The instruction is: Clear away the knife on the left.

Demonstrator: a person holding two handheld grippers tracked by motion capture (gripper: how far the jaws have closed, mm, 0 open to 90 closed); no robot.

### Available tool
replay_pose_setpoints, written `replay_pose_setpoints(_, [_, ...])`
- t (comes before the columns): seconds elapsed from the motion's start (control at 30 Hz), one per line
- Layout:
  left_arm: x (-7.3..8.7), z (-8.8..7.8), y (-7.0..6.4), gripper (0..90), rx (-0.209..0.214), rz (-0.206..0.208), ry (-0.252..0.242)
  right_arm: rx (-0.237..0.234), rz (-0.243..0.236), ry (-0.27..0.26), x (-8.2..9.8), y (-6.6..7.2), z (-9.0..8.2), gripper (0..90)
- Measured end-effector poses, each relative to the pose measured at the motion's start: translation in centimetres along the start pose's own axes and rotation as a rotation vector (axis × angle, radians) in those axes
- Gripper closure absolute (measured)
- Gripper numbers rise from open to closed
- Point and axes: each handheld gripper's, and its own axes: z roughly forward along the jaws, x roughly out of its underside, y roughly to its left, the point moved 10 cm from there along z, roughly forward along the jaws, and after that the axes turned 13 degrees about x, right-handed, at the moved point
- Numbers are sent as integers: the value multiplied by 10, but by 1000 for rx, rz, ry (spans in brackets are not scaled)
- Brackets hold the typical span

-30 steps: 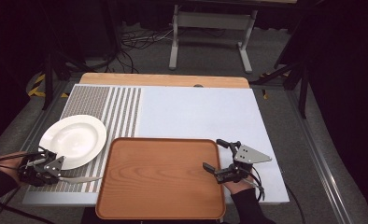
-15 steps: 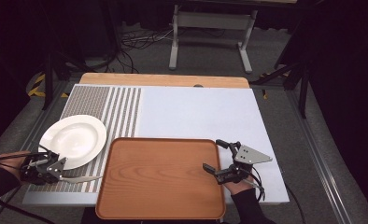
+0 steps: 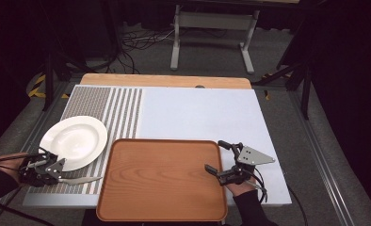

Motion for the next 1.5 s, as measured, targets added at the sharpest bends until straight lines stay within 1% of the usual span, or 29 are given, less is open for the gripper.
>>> replay_pose_setpoints(0.03, [1, -1, 0, 804, -5, 0, 1, 0, 1, 1, 0, 0, 0, 25])
replay_pose_setpoints(0.07, [1, -2, -2, 805, -1, -4, -6, 0, 2, 1, 0, 0, 0, 25])
replay_pose_setpoints(0.1, [1, -3, -2, 805, -2, 0, -10, -1, 3, 2, 0, 0, 0, 25])
replay_pose_setpoints(0.13, [1, -5, -3, 805, -3, -8, -19, -1, 3, 1, 0, 0, 0, 25])
replay_pose_setpoints(0.2, [0, -8, -4, 805, -10, -6, -36, 0, 3, 0, 0, 0, 0, 25])
replay_pose_setpoints(0.23, [-1, -10, -5, 805, -10, -15, -42, 0, 4, 0, 0, 0, 0, 25])
replay_pose_setpoints(0.3, [-3, -15, -6, 805, -17, -19, -60, 1, 7, -2, 0, 0, 0, 25])
replay_pose_setpoints(0.37, [-7, -21, -8, 805, -19, -38, -87, 2, 7, -3, 0, -1, 0, 25])
replay_pose_setpoints(0.4, [-7, -21, -8, 805, -19, -38, -87, 3, 8, -3, 0, -1, 0, 25])
replay_pose_setpoints(0.47, [-12, -28, -9, 806, -25, -46, -116, 2, 7, -5, -1, -1, 0, 25])
replay_pose_setpoints(0.5, [-15, -33, -10, 805, -30, -58, -135, 4, 8, -5, -1, -1, 0, 25])
replay_pose_setpoints(0.67, [-24, -46, -12, 805, -31, -91, -192, 4, 9, -8, -1, -2, -1, 25])
replay_pose_setpoints(0.7, [-27, -48, -11, 805, -33, -102, -203, 4, 9, -8, -1, -2, -1, 25])
replay_pose_setpoints(0.73, [-29, -50, -11, 805, -30, -123, -208, 4, 10, -9, -1, -2, -1, 25])
replay_pose_setpoints(0.77, [-31, -51, -11, 805, -24, -134, -210, 4, 10, -9, -1, -2, -1, 25])
replay_pose_setpoints(0.97, [-47, -62, -12, 805, -18, -182, -294, 4, 10, -10, -2, -1, -1, 25])
replay_pose_setpoints(1.0, [-49, -64, -11, 805, -16, -199, -305, 4, 9, -11, -2, -1, -2, 25])
replay_pose_setpoints(1.03, [-51, -65, -11, 805, -10, -226, -313, 4, 8, -11, -2, -1, -2, 25])
replay_pose_setpoints(1.07, [-52, -67, -10, 805, -5, -273, -319, 5, 8, -12, -2, -1, -2, 25])
replay_pose_setpoints(1.1, [-53, -68, -9, 805, 3, -306, -329, 5, 7, -12, -2, -1, -2, 25])
replay_pose_setpoints(1.2, [-57, -71, -7, 805, 18, -348, -366, 7, 7, -13, -2, -2, -2, 25])
replay_pose_setpoints(1.37, [-66, -73, -8, 805, 27, -375, -417, 8, 7, -16, -3, -2, -3, 25])
replay_pose_setpoints(1.43, [-70, -75, -8, 806, 37, -388, -448, 7, 6, -16, -3, -2, -3, 25])
replay_pose_setpoints(1.47, [-70, -75, -8, 805, 37, -388, -448, 7, 6, -16, -3, -2, -3, 25])
replay_pose_setpoints(1.5, [-74, -76, -8, 806, 58, -392, -473, 7, 5, -17, -3, -1, -3, 25])
